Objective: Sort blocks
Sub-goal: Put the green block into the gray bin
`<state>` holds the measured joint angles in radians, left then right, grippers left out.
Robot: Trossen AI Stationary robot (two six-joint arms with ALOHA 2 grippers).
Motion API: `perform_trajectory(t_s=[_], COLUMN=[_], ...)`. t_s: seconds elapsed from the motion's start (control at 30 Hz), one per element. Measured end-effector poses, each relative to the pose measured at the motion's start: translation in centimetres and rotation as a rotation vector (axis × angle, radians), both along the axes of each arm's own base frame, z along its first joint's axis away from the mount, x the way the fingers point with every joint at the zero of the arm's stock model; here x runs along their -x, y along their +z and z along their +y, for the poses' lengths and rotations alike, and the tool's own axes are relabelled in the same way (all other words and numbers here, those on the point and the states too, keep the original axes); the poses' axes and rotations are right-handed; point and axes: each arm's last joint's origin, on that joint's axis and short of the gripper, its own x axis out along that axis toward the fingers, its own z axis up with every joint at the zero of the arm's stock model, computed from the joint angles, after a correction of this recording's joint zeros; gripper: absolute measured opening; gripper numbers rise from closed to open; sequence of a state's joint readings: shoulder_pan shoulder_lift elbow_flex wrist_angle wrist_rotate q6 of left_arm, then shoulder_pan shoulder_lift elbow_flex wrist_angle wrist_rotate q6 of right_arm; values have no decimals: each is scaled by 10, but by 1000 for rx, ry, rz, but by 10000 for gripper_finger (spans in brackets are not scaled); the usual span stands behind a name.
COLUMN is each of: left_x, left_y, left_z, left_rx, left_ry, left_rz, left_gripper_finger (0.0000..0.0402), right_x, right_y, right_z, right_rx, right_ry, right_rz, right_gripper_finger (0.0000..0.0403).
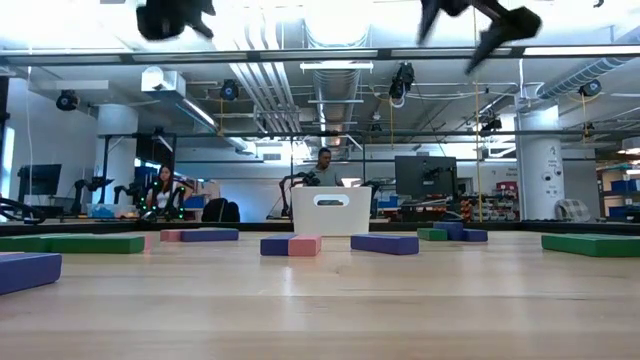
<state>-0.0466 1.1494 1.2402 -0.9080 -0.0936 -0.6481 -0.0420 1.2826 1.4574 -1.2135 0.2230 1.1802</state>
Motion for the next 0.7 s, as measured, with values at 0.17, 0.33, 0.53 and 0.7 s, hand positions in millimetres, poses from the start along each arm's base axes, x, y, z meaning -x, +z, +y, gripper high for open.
perform_trajectory(t_s=[0.17,0.33,0.53,0.7], left_x=[-3,3,9,9], left_y=[-32,-58,-90,-91], left_z=[4,26,48,38], left_rx=[90,201,397,476], left_ry=[77,264,353,126], left_rz=[104,177,281,299], left_gripper_finger=[98,98,98,98], right_x=[13,13,14,13], right_y=[-10,-11,-10,-9], right_z=[-8,-21,-45,-60], right_rx=[13,60,92,168], right_ry=[12,69,79,193], right_rz=[221,255,253,256], right_gripper_finger=[386,386,386,386])
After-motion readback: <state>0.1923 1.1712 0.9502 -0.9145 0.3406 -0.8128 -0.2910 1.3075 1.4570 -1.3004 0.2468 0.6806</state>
